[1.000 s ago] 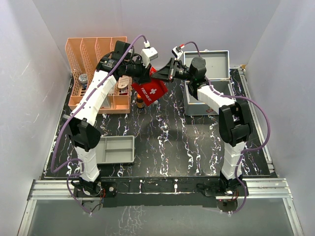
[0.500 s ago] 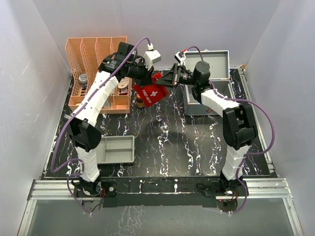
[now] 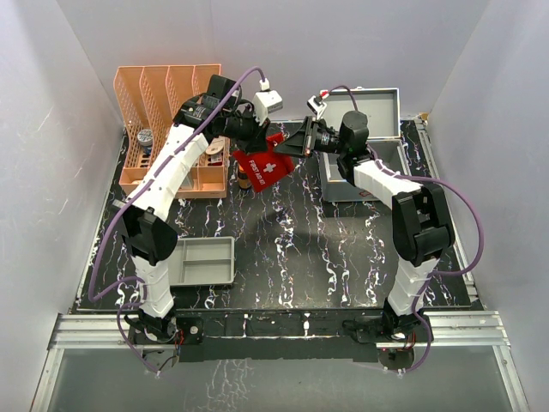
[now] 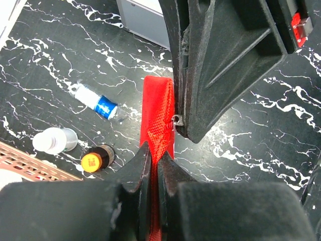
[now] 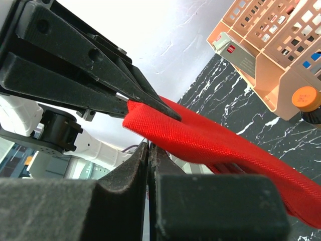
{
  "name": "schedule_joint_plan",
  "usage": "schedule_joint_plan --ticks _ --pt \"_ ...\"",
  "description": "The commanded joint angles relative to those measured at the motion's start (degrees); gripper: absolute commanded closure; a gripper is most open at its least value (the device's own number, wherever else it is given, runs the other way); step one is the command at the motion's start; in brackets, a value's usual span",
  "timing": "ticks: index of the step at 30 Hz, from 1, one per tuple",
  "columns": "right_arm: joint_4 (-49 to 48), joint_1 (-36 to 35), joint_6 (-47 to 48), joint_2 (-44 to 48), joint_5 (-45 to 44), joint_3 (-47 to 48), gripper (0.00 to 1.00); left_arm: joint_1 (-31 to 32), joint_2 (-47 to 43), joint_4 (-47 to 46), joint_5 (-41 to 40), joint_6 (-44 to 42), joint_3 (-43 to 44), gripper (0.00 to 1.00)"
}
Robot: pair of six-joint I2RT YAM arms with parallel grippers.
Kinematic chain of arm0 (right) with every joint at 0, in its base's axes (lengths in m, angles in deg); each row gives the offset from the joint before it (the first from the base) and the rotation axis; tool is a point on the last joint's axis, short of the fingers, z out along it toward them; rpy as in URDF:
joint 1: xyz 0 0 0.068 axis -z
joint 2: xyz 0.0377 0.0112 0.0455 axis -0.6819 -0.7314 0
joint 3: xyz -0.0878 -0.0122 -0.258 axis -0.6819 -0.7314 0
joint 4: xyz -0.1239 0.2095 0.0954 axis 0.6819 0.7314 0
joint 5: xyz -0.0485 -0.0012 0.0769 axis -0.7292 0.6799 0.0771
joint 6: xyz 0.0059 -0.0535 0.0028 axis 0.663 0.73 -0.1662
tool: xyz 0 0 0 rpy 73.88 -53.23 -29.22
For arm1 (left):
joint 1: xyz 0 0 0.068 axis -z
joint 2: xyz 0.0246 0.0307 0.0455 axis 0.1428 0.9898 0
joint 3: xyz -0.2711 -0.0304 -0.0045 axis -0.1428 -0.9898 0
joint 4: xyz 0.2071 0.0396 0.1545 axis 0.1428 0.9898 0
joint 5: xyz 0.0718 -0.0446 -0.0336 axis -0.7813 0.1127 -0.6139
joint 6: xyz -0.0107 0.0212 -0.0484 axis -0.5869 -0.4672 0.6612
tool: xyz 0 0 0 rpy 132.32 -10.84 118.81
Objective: Organize the medicine kit
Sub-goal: Zip the medicine pouch.
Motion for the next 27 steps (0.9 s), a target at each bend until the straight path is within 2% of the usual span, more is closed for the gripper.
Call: schedule_joint_plan --ticks 1,12,27 --pt "5.1 1.4 5.1 1.7 -1.2 -2.1 1.00 -1.1 -2.1 0.0 1.5 0.3 4.3 1.00" --pt "11.0 1.5 10.3 2.3 -2.6 -5.1 1.00 -1.1 -2.1 0.2 4.0 1.9 6.7 1.00" --pt "35.1 2.5 30.2 1.0 -9.5 -10.4 1.00 -1.1 -3.6 -0.5 3.9 3.3 6.4 1.00"
